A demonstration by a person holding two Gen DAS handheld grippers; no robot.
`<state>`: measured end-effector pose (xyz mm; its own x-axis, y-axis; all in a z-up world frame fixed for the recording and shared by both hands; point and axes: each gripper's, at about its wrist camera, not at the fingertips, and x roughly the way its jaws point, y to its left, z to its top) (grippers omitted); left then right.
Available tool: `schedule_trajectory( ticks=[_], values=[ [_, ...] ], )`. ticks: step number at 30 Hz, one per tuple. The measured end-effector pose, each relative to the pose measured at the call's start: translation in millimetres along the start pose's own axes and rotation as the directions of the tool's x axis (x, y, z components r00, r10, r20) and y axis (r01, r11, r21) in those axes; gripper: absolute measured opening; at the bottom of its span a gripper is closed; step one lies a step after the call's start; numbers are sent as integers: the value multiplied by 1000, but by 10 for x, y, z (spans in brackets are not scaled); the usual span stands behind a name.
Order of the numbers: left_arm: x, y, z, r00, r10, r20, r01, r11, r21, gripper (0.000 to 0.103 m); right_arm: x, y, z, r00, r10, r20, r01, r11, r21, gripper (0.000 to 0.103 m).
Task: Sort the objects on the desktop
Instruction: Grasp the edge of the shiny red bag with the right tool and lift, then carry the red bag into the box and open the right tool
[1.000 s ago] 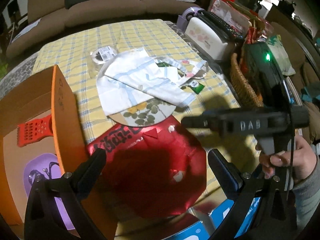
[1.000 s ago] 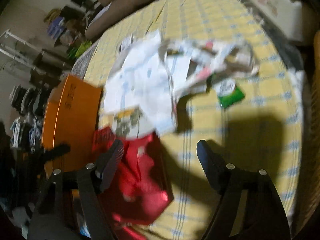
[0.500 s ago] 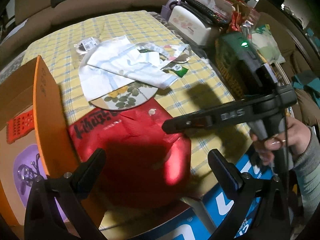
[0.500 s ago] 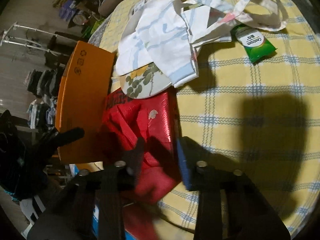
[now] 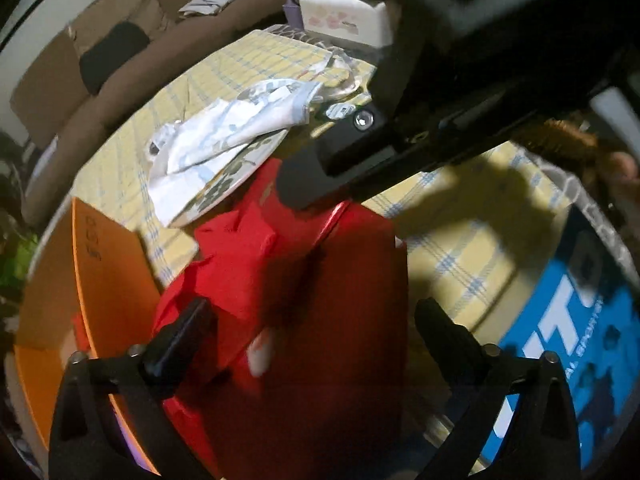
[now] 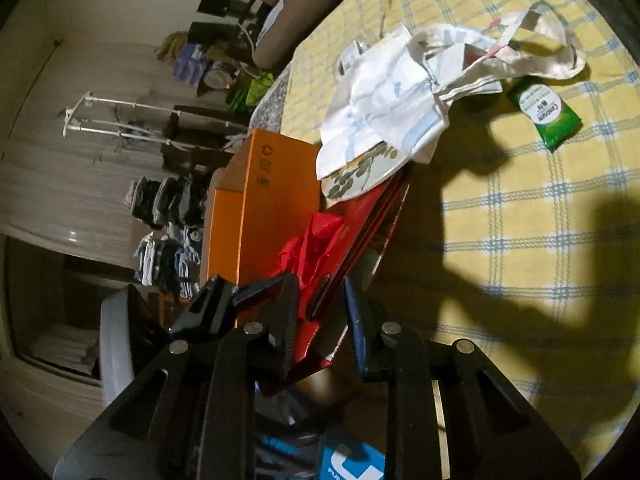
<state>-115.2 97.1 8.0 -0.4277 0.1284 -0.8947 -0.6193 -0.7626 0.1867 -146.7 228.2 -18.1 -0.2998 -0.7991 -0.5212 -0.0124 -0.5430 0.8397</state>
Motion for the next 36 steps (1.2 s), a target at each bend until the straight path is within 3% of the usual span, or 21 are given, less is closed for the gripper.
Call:
schedule_trajectory(
  ticks=[2, 3, 4, 6, 8, 9, 10, 12, 16, 19, 21, 22, 24, 27, 29, 30, 32, 33, 35, 36],
  values=[
    [22, 38, 34, 998, 65, -18, -65, 998, -4, 55, -34, 5, -32, 1000, -2, -3, 2, 1000, 1, 24],
    [-11, 47, 52, 997, 79, -2, -79, 997, 0, 45, -48, -2, -47, 1000, -5, -6, 5, 1000, 3, 26],
    [-47, 59, 72, 995, 96, 13, -96, 995, 5, 29, -51, -3, -57, 1000, -5, -7, 5, 1000, 7, 26],
    [-112, 95, 120, 994, 107, 30, -107, 994, -5, 25, -176, -40, -104, 1000, 25, 15, -25, 999, 21, 27],
    [-195, 158, 144, 997, 65, 50, -63, 997, -42, 23, -278, -71, -95, 998, 26, 63, -29, 998, 51, 30],
    [-250, 201, 151, 998, 19, 59, -15, 997, -70, 23, -361, -132, -103, 996, 18, 82, -24, 997, 77, 45],
    [-266, 215, 152, 998, -4, 63, 9, 997, -78, 23, -423, -210, -120, 993, 13, 119, -28, 992, 120, 67],
    [-361, 215, 138, 995, -61, 79, 68, 993, -94, 23, -409, -310, -138, 991, 27, 133, -51, 983, 176, 82],
    [-570, 253, 120, 978, -159, 133, 181, 969, -170, 22, -236, -348, -159, 990, 67, 122, -95, 966, 241, 81],
    [-688, 468, 103, 950, -249, 189, 296, 910, -289, 20, -379, -222, -196, 973, 106, 207, -147, 971, 191, 81],
    [-761, 806, 8, 897, -339, 284, 435, 793, -426, 14, -604, -123, -261, 953, 118, 278, -161, 977, 139, 81],
    [-766, 965, -44, 861, -379, 339, 505, 716, -482, 13, -691, -64, -304, 948, 110, 298, -151, 982, 117, 81],
    [-817, 1285, -285, 762, -430, 485, 648, 508, -568, 13, -843, 95, -446, 943, 68, 326, -97, 993, 73, 81],
    [-981, 1555, -615, 651, -385, 654, 759, 314, -571, 12, -891, 277, -632, 947, 57, 317, -71, 997, 34, 81],
    [-1075, 1653, -837, 575, -346, 742, 817, 195, -542, 12, -790, 432, -791, 943, 129, 306, -142, 990, 21, 81],
    [-1137, 1684, -985, 518, -320, 794, 853, 119, -508, 11, -760, 474, -875, 938, 173, 299, -185, 983, 15, 81],
    [-1202, 1708, -1188, 435, -293, 851, 893, 14, -451, 11, -525, 758, -925, 932, 233, 278, -240, 971, -8, 81],
    [-1232, 1718, -1270, 406, -280, 870, 903, -19, -428, 11, -426, 882, -926, 930, 250, 269, -253, 967, -22, 81],
    [-1333, 1750, -1463, 373, -235, 897, 917, -52, -395, 11, -209, 1198, -936, 916, 292, 275, -289, 956, -54, 78],
    [-1386, 1788, -1565, 359, -230, 905, 923, -58, -381, 11, -132, 1321, -930, 909, 312, 277, -307, 950, -66, 60]
  ],
)
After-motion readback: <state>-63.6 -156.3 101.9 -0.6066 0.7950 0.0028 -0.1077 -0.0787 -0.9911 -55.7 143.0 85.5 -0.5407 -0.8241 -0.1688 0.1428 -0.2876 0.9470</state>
